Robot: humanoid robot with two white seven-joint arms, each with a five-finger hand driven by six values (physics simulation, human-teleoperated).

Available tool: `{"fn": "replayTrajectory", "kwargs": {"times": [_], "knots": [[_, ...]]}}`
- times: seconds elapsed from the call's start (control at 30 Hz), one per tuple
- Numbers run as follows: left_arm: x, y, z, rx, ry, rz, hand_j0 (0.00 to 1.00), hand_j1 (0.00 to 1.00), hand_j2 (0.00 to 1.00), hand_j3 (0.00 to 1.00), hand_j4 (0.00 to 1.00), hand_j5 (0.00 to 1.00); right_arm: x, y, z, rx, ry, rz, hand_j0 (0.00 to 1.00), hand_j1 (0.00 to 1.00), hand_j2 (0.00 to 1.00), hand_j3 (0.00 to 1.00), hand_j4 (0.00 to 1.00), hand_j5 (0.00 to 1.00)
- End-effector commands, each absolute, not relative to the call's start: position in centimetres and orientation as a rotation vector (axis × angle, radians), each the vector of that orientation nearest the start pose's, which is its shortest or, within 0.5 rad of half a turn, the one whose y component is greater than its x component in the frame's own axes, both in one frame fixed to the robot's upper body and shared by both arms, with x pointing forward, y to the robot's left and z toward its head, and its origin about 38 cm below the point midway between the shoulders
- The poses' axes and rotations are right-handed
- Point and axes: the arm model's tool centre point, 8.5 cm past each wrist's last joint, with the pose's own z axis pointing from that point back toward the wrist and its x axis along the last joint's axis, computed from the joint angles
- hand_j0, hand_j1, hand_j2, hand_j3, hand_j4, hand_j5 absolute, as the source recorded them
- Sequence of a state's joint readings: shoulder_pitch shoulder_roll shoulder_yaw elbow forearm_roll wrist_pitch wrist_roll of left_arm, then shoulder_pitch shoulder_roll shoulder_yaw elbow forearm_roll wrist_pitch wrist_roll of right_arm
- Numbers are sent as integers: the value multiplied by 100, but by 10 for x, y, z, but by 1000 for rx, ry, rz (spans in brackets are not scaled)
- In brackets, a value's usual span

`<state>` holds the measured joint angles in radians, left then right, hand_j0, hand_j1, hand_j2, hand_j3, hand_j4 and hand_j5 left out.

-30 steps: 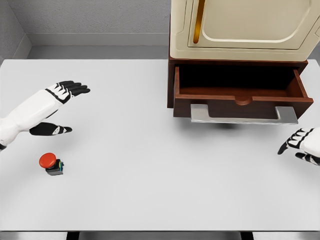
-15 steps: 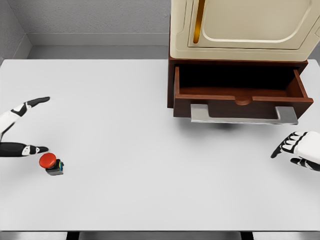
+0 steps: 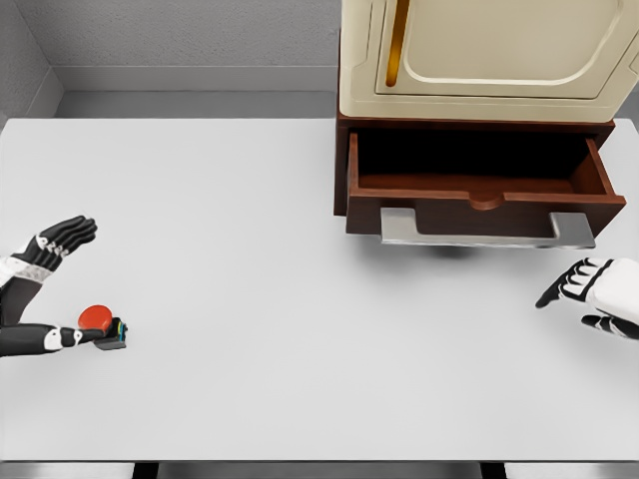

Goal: Put the switch into the drawer with left arm, and close the drawer with right arm

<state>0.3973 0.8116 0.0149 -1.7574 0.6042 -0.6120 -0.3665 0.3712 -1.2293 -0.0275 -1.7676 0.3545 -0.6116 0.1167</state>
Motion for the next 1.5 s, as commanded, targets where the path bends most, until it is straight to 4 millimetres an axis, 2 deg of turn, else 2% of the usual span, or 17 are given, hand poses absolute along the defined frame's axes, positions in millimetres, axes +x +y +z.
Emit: {"fn": "replayTrajectory", "kwargs": {"times": [0.0,0.1,0.23,0.43,0.5,0.73,1.07,1.33,1.37,1.43,1.47], "knots": [[253,383,143,-264,-1797,-687,100,100,100,100,100,100,283,-415,200,-444,-1379,1925,65,65,65,65,65,65],[249,379,132,-258,-1772,-707,100,100,100,100,100,100,283,-415,200,-444,-1378,1925,65,65,65,65,65,65],[250,387,117,-205,-1752,-685,100,100,100,100,100,100,281,-415,198,-437,-1372,1926,68,68,68,68,68,68],[250,418,93,-116,-1673,-646,100,100,100,100,100,100,281,-416,197,-431,-1360,1933,68,68,68,68,68,68],[250,413,81,-95,-1665,-654,100,100,100,100,100,100,281,-416,197,-430,-1355,1939,68,68,68,68,68,68],[245,401,63,-79,-1629,-699,100,100,100,100,100,100,282,-415,199,-440,-1367,1932,69,69,69,69,69,69],[255,407,66,-56,-1640,-694,100,100,100,100,100,100,283,-415,199,-445,-1375,1925,69,69,69,69,69,69],[252,406,59,-56,-1615,-714,100,100,100,100,100,100,283,-415,198,-445,-1382,1917,70,70,70,70,70,70],[250,404,59,-62,-1614,-715,94,94,94,94,94,94,283,-415,198,-445,-1382,1917,70,70,70,70,70,70],[250,404,60,-60,-1613,-722,91,91,91,91,91,91,283,-415,199,-446,-1386,1914,70,70,70,70,70,70],[250,404,60,-60,-1613,-722,85,85,85,85,85,85,283,-415,199,-446,-1389,1911,70,70,70,70,70,70]]}}
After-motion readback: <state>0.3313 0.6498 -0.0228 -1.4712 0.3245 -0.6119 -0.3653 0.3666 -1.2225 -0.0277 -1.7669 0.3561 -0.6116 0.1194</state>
